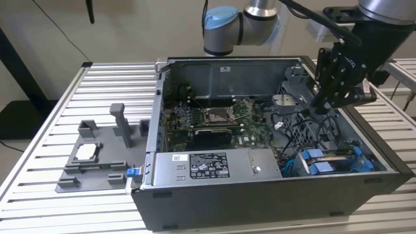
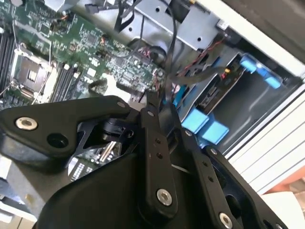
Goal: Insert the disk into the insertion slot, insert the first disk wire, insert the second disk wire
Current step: 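Insert the second disk wire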
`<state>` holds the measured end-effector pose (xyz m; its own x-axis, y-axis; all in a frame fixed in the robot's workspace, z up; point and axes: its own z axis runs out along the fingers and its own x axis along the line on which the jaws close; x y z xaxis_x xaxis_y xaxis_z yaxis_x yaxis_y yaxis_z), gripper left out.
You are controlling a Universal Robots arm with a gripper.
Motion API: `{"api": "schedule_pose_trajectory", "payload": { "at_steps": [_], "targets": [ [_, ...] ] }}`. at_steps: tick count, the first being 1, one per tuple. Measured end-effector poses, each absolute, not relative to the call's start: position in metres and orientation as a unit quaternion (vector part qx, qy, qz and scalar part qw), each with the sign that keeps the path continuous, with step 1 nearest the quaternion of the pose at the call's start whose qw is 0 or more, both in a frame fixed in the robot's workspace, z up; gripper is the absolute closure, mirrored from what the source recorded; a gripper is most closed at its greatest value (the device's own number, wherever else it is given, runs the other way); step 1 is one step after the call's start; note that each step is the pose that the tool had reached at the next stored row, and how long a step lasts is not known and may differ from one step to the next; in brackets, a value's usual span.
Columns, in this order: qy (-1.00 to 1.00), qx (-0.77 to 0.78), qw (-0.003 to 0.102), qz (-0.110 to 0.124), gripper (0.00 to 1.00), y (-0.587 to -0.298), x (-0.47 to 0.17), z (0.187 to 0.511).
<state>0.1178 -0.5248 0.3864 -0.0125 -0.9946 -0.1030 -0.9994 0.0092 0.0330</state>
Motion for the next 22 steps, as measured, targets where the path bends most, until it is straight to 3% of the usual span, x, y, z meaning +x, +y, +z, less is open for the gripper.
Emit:
{"api": "schedule_pose_trajectory", "payload": {
  "at_steps": [15,22],
  "targets": [
    [0.709,-0.703,0.039,0.029,0.73,-0.525,0.085,0.389],
    [0.708,-0.705,0.026,-0.019,0.73,-0.521,0.077,0.389]
  ]
}}
